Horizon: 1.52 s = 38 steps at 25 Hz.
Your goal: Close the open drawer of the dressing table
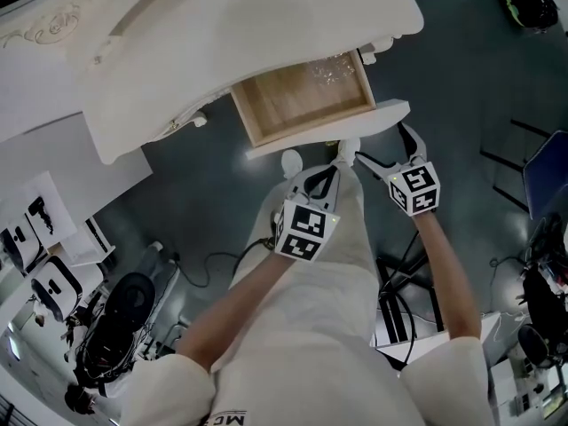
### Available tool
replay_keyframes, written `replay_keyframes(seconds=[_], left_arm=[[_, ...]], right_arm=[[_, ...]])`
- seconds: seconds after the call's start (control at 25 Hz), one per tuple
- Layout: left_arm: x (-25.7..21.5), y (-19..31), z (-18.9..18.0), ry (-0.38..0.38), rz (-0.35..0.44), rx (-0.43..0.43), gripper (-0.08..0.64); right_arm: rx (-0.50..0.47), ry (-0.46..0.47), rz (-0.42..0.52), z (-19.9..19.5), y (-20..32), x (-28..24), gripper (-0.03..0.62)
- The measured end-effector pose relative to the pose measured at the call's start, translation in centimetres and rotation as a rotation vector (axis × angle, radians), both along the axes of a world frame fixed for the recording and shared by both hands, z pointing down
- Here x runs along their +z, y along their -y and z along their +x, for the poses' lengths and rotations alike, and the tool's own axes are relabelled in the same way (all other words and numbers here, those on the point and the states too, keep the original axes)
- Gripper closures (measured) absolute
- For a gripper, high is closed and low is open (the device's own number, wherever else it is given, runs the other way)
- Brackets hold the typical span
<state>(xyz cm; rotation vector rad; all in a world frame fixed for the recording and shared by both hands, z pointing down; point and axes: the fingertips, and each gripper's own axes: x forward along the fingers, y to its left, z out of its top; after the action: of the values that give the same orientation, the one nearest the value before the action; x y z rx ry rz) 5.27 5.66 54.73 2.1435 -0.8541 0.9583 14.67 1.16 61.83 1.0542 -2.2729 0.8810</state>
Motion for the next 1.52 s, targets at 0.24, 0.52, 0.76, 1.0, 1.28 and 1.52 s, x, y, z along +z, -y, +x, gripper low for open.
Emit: replay_keyframes(seconds=[0.24,0.52,0.76,1.0,1.28,1.52], left_arm=[[1.1,1.2,-0.7,0.016,-0.01,-0.063,0.551],[1.5,2.6,-0.9,0.013,0.001,-0.086,0.551],[1.9,3.1,-1.1,0.019,-0.009,-0.107,0.551],[2.0,4.2,-1.7,0.021,0.0,-0.131,0.551],[2.3,5.3,-2.4,0.021,0.005,-0.153,0.551],[3.0,6.3,-2.6,0.025,-0.005,-0.165,0.551]], right_arm=[[-0.004,0.004,0.004,-0.3,0.9,0.0,0.084],[-0.015,0.008,0.002,-0.5,2.2,-0.1,0.084],[-0.019,0.009,0.003,-0.8,3.3,-0.2,0.084],[-0.026,0.01,0.01,-1.1,4.6,-0.3,0.084],[-0.036,0.009,0.017,-1.8,6.5,-0.2,0.084],[-0.058,0.001,0.024,-2.2,7.8,-0.1,0.084]])
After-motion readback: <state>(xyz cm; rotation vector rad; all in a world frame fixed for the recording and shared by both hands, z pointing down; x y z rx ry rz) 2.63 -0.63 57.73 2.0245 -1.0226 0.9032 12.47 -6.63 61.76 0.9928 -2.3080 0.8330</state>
